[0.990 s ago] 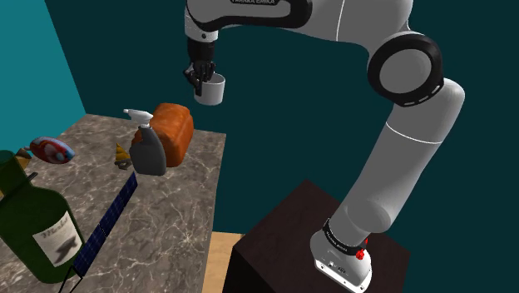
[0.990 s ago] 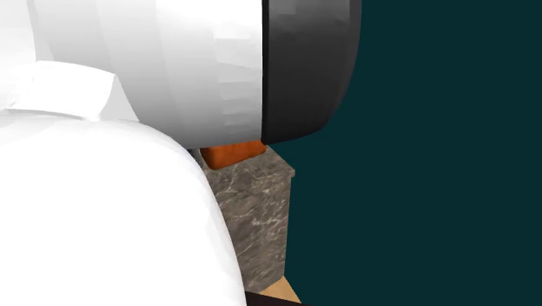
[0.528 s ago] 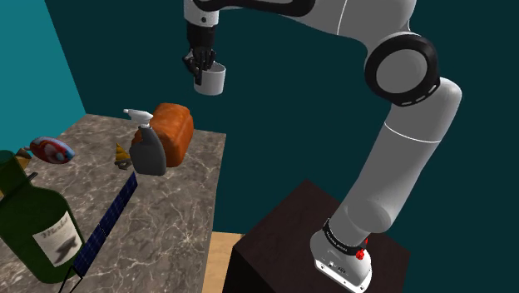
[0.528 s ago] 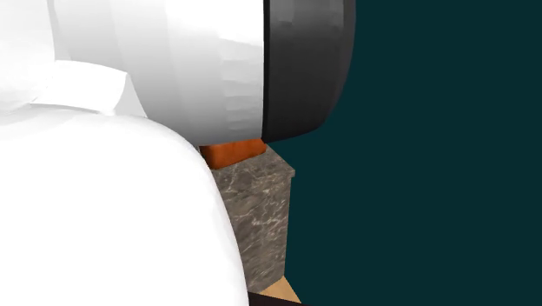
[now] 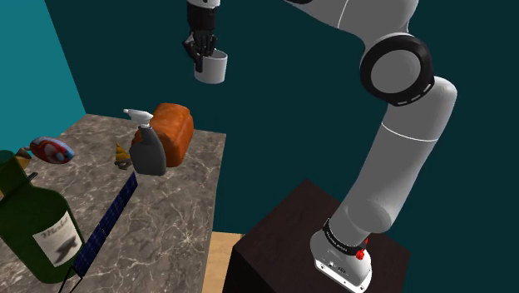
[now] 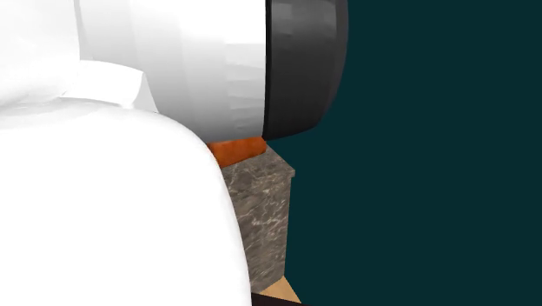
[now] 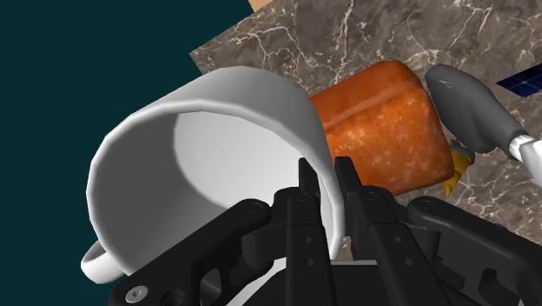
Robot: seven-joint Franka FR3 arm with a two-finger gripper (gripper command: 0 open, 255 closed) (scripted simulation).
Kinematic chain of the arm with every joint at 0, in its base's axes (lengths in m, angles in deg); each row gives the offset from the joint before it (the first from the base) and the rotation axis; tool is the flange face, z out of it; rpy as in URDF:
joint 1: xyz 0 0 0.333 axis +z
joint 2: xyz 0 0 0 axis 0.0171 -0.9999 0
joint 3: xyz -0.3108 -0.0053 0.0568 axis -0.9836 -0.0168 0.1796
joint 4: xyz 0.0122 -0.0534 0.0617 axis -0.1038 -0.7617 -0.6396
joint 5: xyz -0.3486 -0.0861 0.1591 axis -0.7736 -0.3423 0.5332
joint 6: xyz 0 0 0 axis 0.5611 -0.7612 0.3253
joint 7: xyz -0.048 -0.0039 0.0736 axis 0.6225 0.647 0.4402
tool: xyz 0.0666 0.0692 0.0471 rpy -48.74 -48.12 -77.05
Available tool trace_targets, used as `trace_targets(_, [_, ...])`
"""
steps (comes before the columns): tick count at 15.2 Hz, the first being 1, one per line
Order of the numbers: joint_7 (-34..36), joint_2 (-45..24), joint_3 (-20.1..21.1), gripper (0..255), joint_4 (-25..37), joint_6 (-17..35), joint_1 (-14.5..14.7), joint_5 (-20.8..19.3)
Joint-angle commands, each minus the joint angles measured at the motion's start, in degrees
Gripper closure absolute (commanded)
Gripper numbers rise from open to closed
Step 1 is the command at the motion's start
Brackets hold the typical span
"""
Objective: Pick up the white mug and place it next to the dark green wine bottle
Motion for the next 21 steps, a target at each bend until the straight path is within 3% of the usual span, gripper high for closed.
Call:
trace_targets(1, [0.01, -0.85, 0.05, 255, 2.82, -2.01, 0.16, -0.2])
trace_targets(12, [0.06, -7.65, 0.33, 255, 21.71, -14.24, 1.82, -1.95])
trace_targets(15, [0.01, -11.26, 0.34, 255, 30.0, -18.95, 2.89, -2.95])
trace_targets(18, [-0.36, -17.69, 0.02, 255, 43.28, -25.78, 5.02, -4.66])
trace_targets(19, [0.97, -13.23, 0.5, 255, 35.72, -22.76, 4.66, -3.73])
trace_targets(21, [3.34, -8.1, 1.34, 255, 27.56, -19.85, 5.06, -2.78])
